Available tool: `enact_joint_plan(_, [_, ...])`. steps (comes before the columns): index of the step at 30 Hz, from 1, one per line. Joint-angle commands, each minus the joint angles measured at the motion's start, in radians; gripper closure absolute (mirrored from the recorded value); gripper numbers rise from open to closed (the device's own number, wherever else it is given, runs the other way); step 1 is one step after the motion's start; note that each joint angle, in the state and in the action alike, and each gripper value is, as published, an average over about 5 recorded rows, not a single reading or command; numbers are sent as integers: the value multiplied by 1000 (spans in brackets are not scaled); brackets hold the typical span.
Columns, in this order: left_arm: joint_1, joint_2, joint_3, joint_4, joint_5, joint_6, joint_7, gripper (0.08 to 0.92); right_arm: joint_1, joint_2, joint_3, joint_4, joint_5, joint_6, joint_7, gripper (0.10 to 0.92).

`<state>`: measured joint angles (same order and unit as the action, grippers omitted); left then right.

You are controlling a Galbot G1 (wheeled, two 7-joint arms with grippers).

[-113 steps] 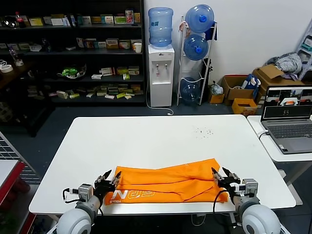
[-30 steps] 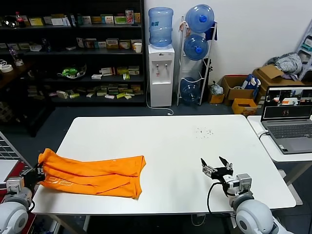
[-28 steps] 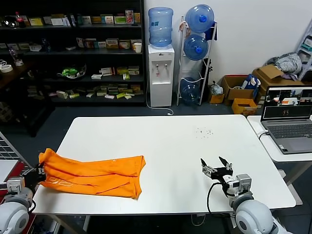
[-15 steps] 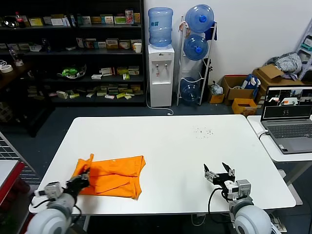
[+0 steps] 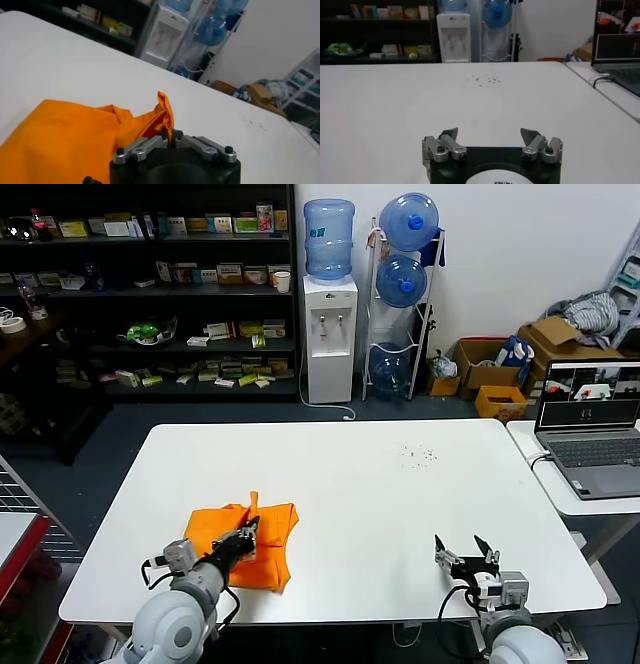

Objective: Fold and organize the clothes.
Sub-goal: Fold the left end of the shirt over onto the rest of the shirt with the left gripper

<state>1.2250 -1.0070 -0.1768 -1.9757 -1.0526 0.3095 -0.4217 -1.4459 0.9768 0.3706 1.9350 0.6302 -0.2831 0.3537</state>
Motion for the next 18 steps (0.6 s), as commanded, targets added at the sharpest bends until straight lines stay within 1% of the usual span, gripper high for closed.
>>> enact_joint_plan(1, [-67, -43, 84, 20, 13, 17, 10, 871, -38, 16, 30, 7, -10, 0, 6, 203])
enact_joint_plan(3, [-59, -39, 77, 17, 26, 21, 14, 870, -34, 14, 26, 8, -7, 0, 6, 203])
enact_joint_plan(6, [-42, -23, 62, 1, 39, 26, 19, 832, -27, 9, 21, 6, -3, 0, 6, 203])
enact_joint_plan(9, [-18, 6, 41, -29, 41, 32, 23, 754, -21, 3, 17, 5, 1, 0, 6, 203])
enact_joint_plan(14, [28, 74, -14, -88, 37, 40, 25, 607, -9, -3, 7, 0, 6, 1, 4, 203])
enact_joint_plan(16, [49, 110, -53, -98, 40, 41, 25, 546, -4, -5, 2, -2, 7, 1, 3, 203])
enact_joint_plan(18, [80, 162, -117, -89, 40, 39, 37, 494, 2, -6, -3, -4, 9, 1, 0, 203])
